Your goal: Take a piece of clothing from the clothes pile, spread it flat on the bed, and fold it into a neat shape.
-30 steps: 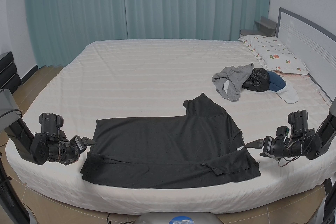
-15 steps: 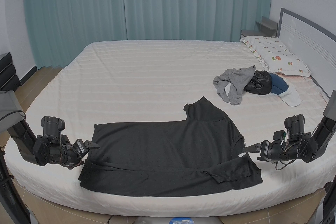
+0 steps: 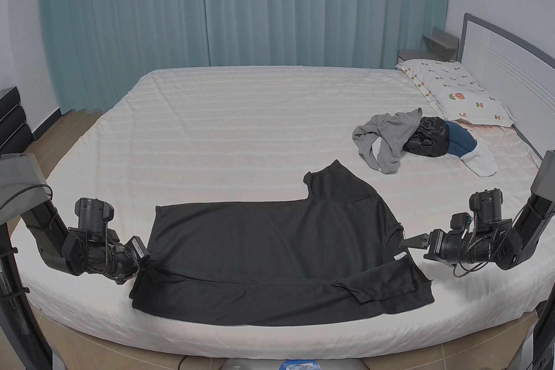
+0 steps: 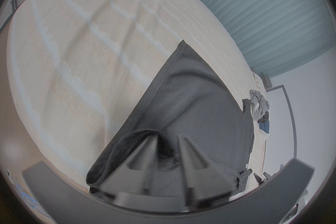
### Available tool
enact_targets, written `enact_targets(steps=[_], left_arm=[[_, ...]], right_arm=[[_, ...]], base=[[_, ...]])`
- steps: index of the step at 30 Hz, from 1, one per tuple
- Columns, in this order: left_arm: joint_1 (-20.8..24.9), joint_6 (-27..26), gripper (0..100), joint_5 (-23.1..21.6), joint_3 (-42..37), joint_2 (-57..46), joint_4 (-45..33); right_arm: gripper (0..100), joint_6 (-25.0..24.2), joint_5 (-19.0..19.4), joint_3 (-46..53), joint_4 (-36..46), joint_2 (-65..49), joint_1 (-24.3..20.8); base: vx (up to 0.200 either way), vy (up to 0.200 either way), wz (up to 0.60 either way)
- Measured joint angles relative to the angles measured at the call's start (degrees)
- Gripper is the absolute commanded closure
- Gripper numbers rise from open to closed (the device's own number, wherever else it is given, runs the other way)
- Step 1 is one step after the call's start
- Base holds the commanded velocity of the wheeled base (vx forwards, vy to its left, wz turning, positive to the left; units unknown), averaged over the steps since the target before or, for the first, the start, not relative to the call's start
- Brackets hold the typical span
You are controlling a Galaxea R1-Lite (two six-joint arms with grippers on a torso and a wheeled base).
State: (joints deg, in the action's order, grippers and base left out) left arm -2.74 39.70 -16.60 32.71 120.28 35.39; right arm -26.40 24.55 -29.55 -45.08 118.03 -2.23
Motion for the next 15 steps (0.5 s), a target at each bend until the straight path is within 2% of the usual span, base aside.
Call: enact_targets(steps=[7,15], left_arm=[[-1.13,0.17,100,0.07,0.15,0.72,-0.04],[-2.96,0.33,100,0.02,0.09,0.77,-0.02]], right_arm=[[0,0.16,0.33,0.34,-8.42,3.25,-0.16],[0,0.68,3.45,-0.18,-9.55,6.56,-0.3]], base=[[0.0,0.0,0.0],[0.0,0.0,0.0]])
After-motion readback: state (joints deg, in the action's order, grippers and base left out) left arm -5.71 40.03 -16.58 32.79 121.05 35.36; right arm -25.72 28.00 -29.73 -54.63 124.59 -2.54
